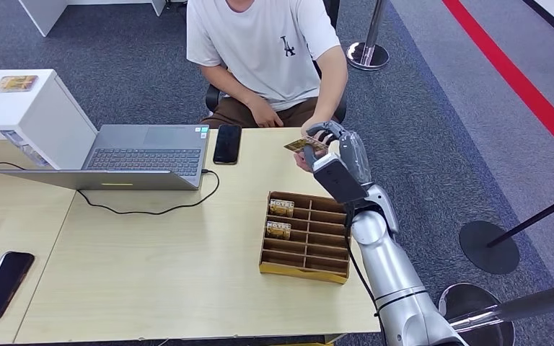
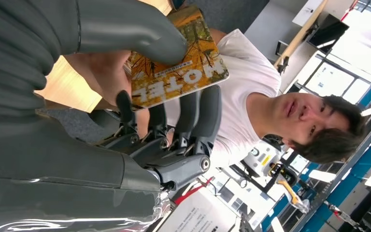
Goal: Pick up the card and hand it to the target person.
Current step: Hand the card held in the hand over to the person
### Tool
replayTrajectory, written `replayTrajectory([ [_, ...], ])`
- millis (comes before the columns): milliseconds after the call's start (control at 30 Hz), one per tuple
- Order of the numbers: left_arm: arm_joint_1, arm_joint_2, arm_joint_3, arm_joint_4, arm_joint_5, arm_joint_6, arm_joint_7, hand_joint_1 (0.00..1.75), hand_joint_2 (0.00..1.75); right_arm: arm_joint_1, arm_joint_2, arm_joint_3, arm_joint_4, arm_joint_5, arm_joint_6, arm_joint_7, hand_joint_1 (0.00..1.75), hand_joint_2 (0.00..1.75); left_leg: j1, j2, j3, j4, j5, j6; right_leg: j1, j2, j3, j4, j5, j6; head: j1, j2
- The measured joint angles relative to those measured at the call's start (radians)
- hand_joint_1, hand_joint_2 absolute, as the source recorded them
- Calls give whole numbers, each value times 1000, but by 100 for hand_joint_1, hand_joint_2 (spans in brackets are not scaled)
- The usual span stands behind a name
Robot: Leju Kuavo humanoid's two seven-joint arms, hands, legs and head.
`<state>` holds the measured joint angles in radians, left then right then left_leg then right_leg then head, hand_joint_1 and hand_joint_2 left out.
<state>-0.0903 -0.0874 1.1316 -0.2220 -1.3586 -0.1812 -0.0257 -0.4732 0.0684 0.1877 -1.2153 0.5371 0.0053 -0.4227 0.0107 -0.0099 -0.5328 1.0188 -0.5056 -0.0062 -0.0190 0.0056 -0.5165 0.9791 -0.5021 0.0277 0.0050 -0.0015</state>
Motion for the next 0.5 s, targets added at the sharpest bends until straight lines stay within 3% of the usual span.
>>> replayTrajectory([
  [100, 0, 0, 0, 0, 1, 2, -1, 0, 0, 0, 0, -1, 4, 0, 0, 0, 70, 175, 0, 0, 0, 0, 0, 0, 0, 0, 0, 0, 0, 0, 0, 0],
  [200, 0, 0, 0, 0, 4, 5, 1, 0, 0, 0, -1, -1, 5, 1, 2, 2, 19, 175, 0, 0, 0, 0, 0, 0, 0, 0, 0, 0, 0, 0, 0, 0],
  [267, 0, 0, 0, 0, 5, 5, 2, 0, 0, 0, -1, -1, 5, 1, 3, 2, 0, 175, 0, 0, 0, 0, 0, 0, 0, 0, 0, 0, 0, 0, 0, 0],
  [500, 0, 0, 0, 0, 6, 5, 1, 0, 0, 0, -1, -1, 6, 2, 5, 3, 0, 175, 0, 0, 0, 0, 0, 0, 0, 0, 0, 0, 0, 0, 0, 0],
])
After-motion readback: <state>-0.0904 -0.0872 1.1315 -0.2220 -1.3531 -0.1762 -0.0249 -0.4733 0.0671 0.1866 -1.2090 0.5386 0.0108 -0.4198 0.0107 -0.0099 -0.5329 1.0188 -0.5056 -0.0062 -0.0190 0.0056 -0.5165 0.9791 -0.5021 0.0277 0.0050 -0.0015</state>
